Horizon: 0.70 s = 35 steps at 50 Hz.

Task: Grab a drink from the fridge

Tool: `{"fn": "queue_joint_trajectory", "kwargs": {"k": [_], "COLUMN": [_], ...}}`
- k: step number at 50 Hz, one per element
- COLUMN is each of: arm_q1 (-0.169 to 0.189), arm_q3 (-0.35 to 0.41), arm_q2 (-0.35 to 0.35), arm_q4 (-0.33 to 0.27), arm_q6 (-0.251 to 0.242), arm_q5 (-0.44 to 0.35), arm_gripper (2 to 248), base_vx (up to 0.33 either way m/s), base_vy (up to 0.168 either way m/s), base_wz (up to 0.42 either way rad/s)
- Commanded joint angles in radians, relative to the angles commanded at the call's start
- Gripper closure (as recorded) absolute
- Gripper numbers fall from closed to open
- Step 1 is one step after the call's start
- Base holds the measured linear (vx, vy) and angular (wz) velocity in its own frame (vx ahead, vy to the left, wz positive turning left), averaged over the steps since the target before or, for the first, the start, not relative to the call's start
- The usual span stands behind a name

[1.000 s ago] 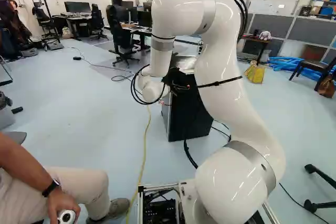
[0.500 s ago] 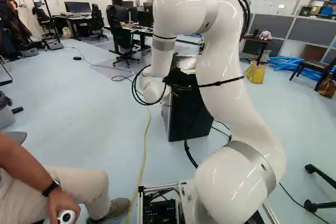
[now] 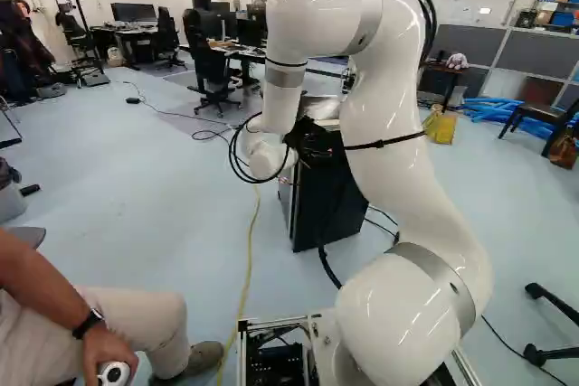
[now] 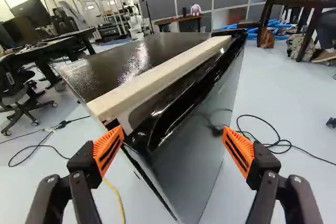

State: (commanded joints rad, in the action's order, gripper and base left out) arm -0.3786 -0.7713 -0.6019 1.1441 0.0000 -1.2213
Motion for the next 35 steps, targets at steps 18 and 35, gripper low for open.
{"fn": "queue_joint_trajectory", "kwargs": {"k": [18,35], "arm_q1": [0.001,0.000], "arm_q3": [0.034,0.073], "arm_q2": [0.021,0.044], "arm_q4": [0.000,0.007], "arm_q6": [0.000,0.000], "arm_q5": [0.000,0.000], "arm_gripper": [3,3], "base_vx": [0.000,0.000], "base_vy": [0.000,0.000], "base_wz": [0.000,0.000]}}
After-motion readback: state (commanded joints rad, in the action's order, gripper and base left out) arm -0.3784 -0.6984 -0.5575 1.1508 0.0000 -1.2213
